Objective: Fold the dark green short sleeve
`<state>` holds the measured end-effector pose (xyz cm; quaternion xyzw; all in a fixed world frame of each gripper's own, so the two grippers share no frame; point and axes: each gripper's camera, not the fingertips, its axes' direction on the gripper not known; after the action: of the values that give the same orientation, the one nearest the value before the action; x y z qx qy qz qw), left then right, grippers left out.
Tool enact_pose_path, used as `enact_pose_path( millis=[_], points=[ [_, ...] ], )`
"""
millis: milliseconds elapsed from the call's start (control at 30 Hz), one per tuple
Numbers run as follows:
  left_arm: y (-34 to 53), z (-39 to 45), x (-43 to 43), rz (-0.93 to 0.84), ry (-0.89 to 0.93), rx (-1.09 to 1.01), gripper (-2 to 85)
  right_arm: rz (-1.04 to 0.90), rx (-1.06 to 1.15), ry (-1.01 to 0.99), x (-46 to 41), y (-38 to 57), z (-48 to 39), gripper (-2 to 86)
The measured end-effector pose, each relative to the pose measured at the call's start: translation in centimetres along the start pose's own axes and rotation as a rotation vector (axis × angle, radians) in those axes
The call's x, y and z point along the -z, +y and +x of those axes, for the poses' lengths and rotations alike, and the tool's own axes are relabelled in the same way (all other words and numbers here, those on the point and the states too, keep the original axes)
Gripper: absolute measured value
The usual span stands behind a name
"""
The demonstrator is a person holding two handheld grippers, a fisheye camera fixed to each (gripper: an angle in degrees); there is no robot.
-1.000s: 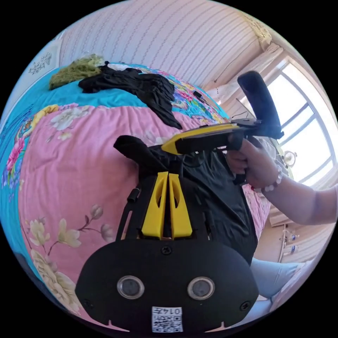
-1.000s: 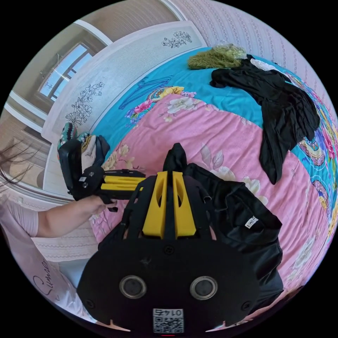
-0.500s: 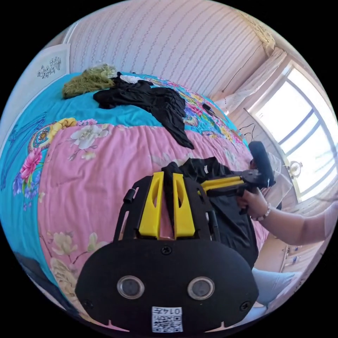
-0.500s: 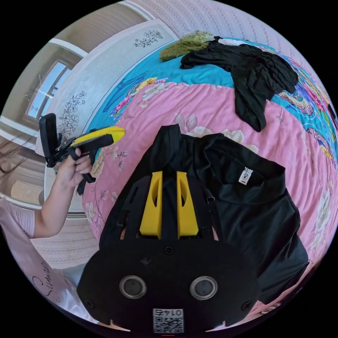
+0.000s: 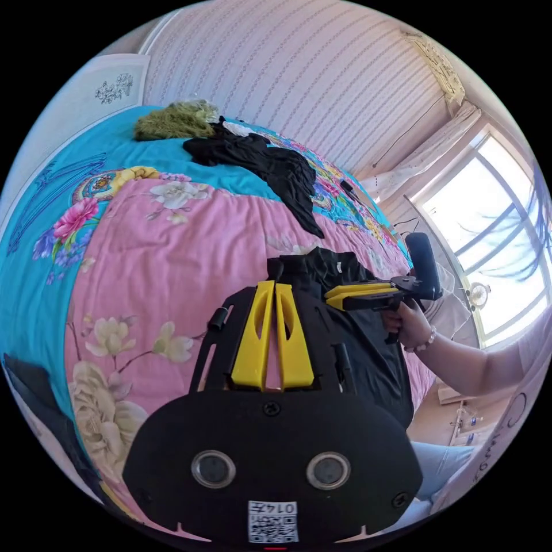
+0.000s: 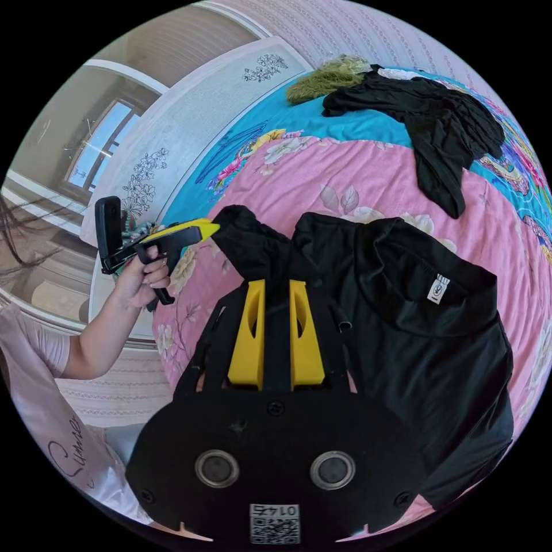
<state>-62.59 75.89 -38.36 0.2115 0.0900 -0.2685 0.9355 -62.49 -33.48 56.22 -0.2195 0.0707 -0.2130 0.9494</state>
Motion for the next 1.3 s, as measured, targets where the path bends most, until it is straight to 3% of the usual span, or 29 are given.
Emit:
enact_pose_path(
  millis=[367, 433, 500, 567, 700, 800, 967, 1133, 1300],
  points=[
    [6.0, -4.4, 1.1, -0.035, -0.034, 0.116, -1.0, 0.002, 0.162, 0.062, -3.4, -9.4, -4.8, 8.6],
    [6.9, -4.9, 1.4, -0.029, -0.031, 0.114, -1.0, -0.022, 0.194, 0.043, -4.8, -11.4, -5.8, 8.7],
    [7.5, -5.3, 2.1, -0.011, -0.043, 0.119, -1.0, -0.162, 0.200, 0.027, -8.6, -13.9, -6.0, 8.7],
    [7.9, -6.1, 3.4, 0.020, -0.064, 0.128, -0.9, -0.288, 0.197, -0.088, -11.1, -15.1, -6.1, 5.7],
    [9.0, -10.4, 7.9, 0.149, -0.158, 0.218, -0.3, -0.095, 0.248, -0.344, -9.1, -15.7, -10.3, 2.4],
    [10.0, -14.0, 10.1, 0.144, -0.174, 0.343, 3.3, -0.047, 0.315, -0.468, -10.9, -15.7, -14.2, 2.8],
    [14.5, -15.1, 12.9, 0.139, -0.243, 0.462, 6.4, -0.251, 0.379, -0.297, -15.4, -16.0, -17.0, 7.7],
    [19.2, -13.4, 11.9, 0.114, -0.160, 0.552, 6.3, -0.200, 0.440, -0.185, -13.1, -17.2, -17.1, 8.0],
    [17.8, -11.7, 8.9, 0.117, -0.129, 0.530, 8.4, -0.206, 0.399, -0.099, -15.3, -20.7, -17.6, 7.9]
  ],
)
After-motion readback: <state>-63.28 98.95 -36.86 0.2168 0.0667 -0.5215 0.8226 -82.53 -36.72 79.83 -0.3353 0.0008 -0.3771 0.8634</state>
